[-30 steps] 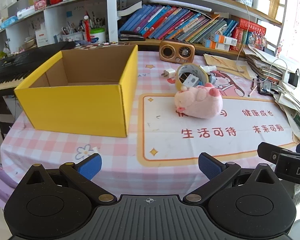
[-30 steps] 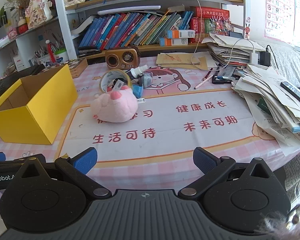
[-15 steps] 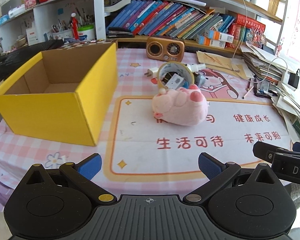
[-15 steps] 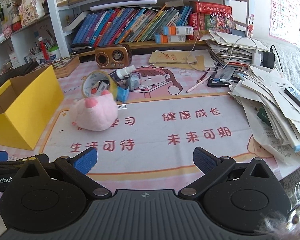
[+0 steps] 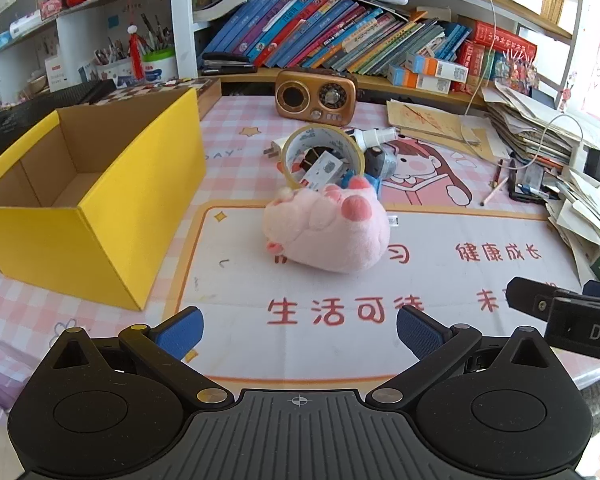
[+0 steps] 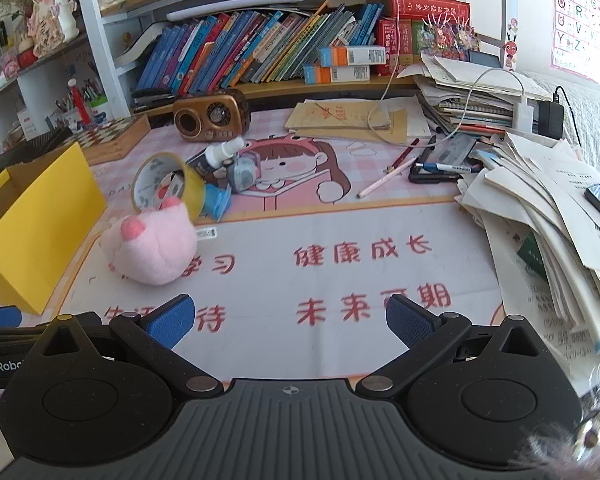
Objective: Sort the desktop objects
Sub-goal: 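Move the left tool toward the pink plush pig and close on it, then lift the pig with the left tool while the right tool grasps the tape roll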
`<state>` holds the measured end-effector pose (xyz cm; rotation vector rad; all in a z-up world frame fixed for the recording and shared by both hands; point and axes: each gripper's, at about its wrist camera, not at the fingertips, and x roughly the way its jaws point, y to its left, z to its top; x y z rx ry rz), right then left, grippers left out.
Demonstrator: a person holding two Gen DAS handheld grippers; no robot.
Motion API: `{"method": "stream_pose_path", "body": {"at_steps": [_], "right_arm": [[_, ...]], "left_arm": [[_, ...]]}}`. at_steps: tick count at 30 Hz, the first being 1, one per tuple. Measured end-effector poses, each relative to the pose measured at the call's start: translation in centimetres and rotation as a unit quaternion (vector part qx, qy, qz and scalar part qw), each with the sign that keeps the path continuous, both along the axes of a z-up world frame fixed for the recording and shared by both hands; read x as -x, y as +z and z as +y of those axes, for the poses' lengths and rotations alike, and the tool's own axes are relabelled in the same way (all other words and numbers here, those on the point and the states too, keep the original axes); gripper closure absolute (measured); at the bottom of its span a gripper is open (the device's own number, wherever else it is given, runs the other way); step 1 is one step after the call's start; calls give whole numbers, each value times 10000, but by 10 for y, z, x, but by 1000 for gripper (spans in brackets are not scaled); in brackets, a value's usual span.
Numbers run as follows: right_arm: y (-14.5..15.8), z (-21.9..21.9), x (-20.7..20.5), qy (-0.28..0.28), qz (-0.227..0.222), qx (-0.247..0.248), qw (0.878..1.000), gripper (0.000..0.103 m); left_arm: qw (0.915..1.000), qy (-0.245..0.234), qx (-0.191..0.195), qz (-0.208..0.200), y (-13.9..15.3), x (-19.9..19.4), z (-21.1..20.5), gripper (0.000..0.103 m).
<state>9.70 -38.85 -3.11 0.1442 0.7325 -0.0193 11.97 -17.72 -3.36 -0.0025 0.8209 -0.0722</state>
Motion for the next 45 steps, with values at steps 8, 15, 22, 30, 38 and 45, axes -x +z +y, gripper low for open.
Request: {"method": "stream_pose_path", "body": {"at_steps": [8, 15, 22, 30, 38, 45], "right_arm": [[-3, -20, -17, 69, -32, -182, 9998, 1], [-2, -28, -35, 129, -169, -268, 9994, 1], [0, -34, -53, 103, -306, -262, 9991, 2], [-1, -31, -64, 182, -291, -279, 9990, 2], [-4, -28, -70, 202, -219, -224, 9993, 2], [-5, -25, -75, 259, -179, -195, 9993, 2]], "left_arm": [[9999, -2, -109, -64, -2, -17, -18, 0], [9998, -15, -124, -170, -5, -32, -26, 0], [9995, -40, -120, -300, -7, -52, -30, 0], [9992, -128, -189, -318, -20, -76, -36, 0], [9997, -51, -174, -171, -37, -102, -33, 0], [9996, -168, -59, -239, -44, -106, -29, 1]]}}
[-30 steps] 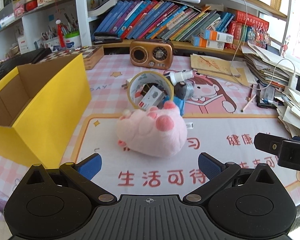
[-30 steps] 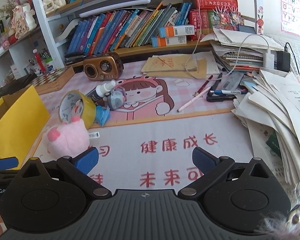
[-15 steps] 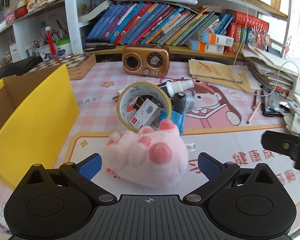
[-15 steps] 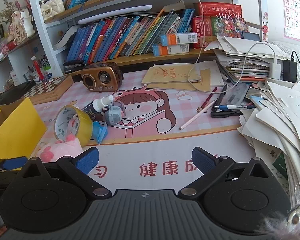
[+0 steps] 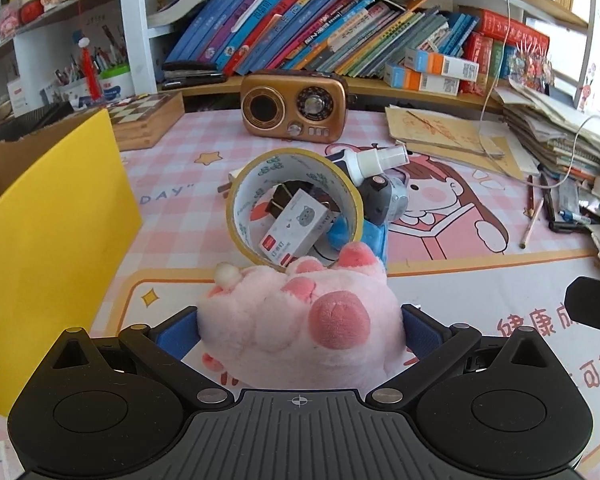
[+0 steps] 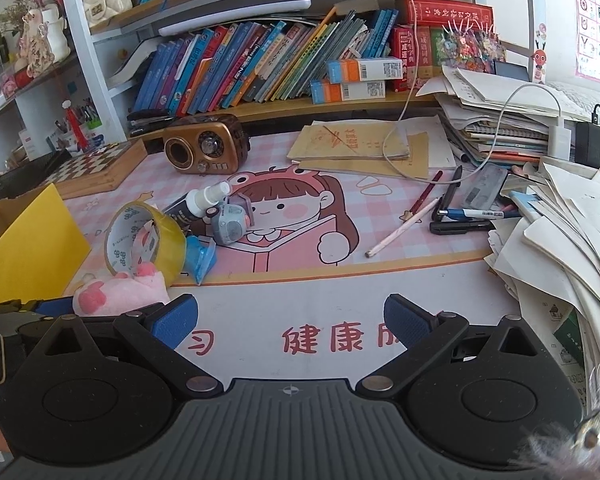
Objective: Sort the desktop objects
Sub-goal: 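Lift the pig with the left tool while the right tool grasps the tape roll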
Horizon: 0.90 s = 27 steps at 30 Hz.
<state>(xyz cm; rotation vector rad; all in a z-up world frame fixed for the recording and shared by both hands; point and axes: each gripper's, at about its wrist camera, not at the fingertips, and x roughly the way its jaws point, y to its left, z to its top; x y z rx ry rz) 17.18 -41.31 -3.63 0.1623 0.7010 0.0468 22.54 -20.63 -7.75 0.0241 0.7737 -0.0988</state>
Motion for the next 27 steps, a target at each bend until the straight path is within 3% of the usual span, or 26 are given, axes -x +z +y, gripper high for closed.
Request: {"method": "stream_pose_path", "body": {"at_steps": [5, 17, 19, 21, 27], "right_arm": [[0, 7, -4, 82, -5, -42, 10000, 2], [-2, 40, -33, 631, -94, -105, 9979, 2], [-4, 47, -39, 746, -118, -68, 9971, 4], [-6, 54, -47, 870, -119, 6, 9961, 14], [-15, 74, -67, 1293, -147, 304, 9910, 21]], "left_arm": [[9999, 27, 120, -47, 8, 11, 9, 11], [9966, 523, 602, -199, 58, 73, 61, 11], [9960, 632, 610, -179, 61, 83, 68, 11], [9952, 728, 634, -138, 61, 92, 73, 11], [9933, 923, 698, -35, 61, 109, 82, 11]]}}
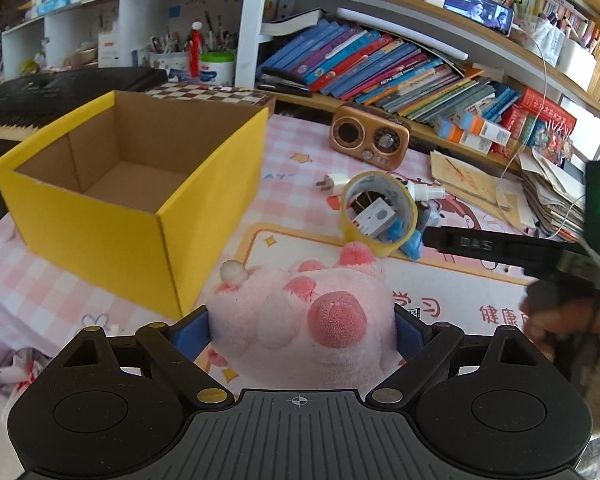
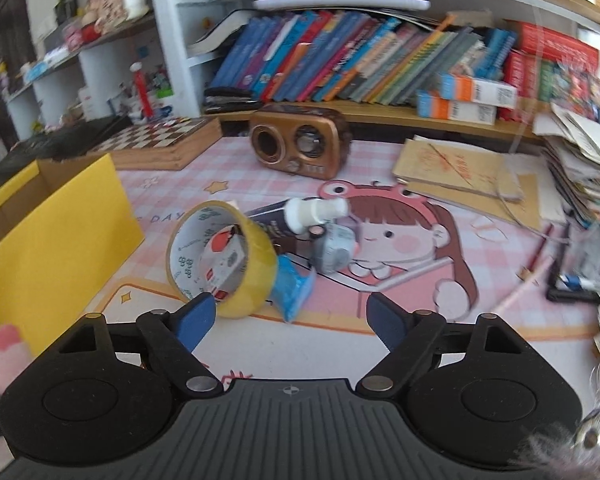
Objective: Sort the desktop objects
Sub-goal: 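Lift the pig with the left tool while the right tool grasps the tape roll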
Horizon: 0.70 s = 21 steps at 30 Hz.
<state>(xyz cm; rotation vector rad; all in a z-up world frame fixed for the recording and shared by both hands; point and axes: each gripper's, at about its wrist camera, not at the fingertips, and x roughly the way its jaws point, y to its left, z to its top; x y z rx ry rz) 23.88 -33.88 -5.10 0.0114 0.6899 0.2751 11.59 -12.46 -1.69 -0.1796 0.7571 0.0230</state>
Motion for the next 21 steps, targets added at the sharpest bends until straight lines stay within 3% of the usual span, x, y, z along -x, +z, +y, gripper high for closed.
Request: {"method": "stream_pose_path", "body": {"at_steps": [4, 10, 16, 21], "right_arm": [[-5, 14, -11, 188, -62, 157, 9997, 21], [-9, 36, -24, 380, -192, 356, 9985, 30], [-15, 50, -38, 138, -207, 694, 9973, 55], [-19, 50, -45, 66, -90, 684, 9976, 75]], "left_arm": [[9999, -16, 7, -100, 4, 8, 2, 11], [9999, -41, 59, -153, 7, 16, 5, 11], [9997, -68, 81, -230, 10, 21, 6, 11], [9996, -28, 124, -239, 9, 24, 8, 11]]}}
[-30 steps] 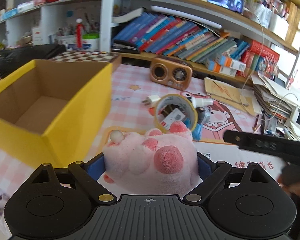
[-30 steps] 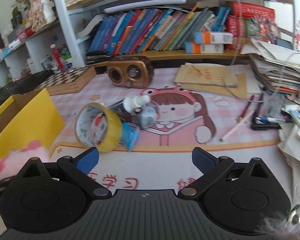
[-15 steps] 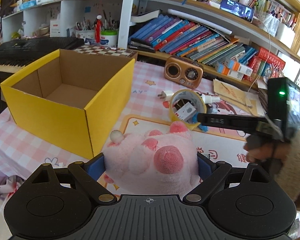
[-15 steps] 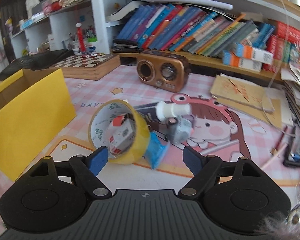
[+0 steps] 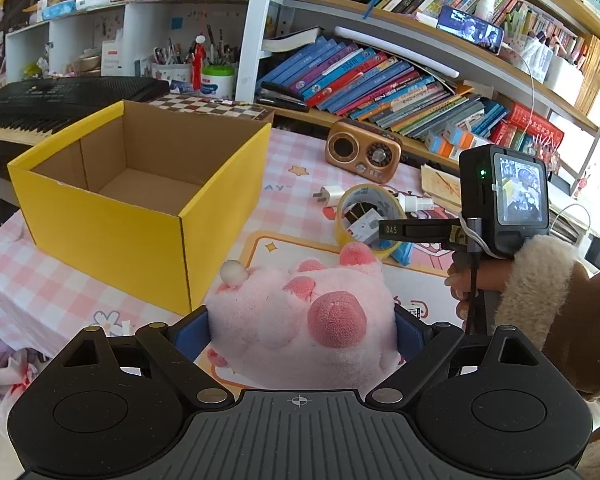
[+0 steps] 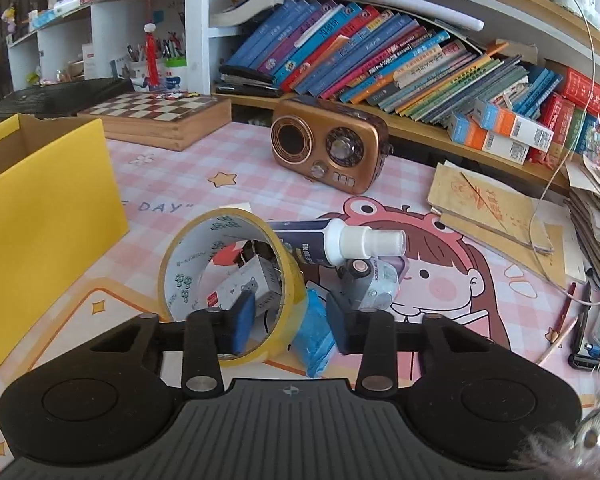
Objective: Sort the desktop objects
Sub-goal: 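Lift the pig with the left tool while the right tool grasps the tape roll, then carry the pig and tape roll toward the yellow box with both tools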
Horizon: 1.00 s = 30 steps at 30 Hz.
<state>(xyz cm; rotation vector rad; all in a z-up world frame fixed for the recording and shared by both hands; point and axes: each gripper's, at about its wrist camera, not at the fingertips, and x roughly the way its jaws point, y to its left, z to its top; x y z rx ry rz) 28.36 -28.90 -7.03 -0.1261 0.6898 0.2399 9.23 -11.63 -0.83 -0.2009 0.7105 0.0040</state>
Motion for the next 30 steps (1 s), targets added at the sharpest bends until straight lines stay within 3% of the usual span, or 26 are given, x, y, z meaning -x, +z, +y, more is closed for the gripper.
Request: {"method": "stream_pose_path", "body": {"at_steps": [3, 8, 17, 30], "right_arm": [[-2, 0, -4, -1, 74, -21, 10000, 86], [-2, -4, -7, -59, 94, -154, 9998, 95], [24, -19, 15, 55, -7, -608, 9981, 96], [54, -45, 91, 61, 136, -926, 9956, 96]], "left_arm": [[10000, 2, 26, 5, -1, 2, 0, 11], [10000, -31, 26, -22, 1, 3, -1, 11], [9999, -14, 53, -151, 4, 8, -3, 11], [9985, -102, 253, -478, 9, 21, 6, 11]]}}
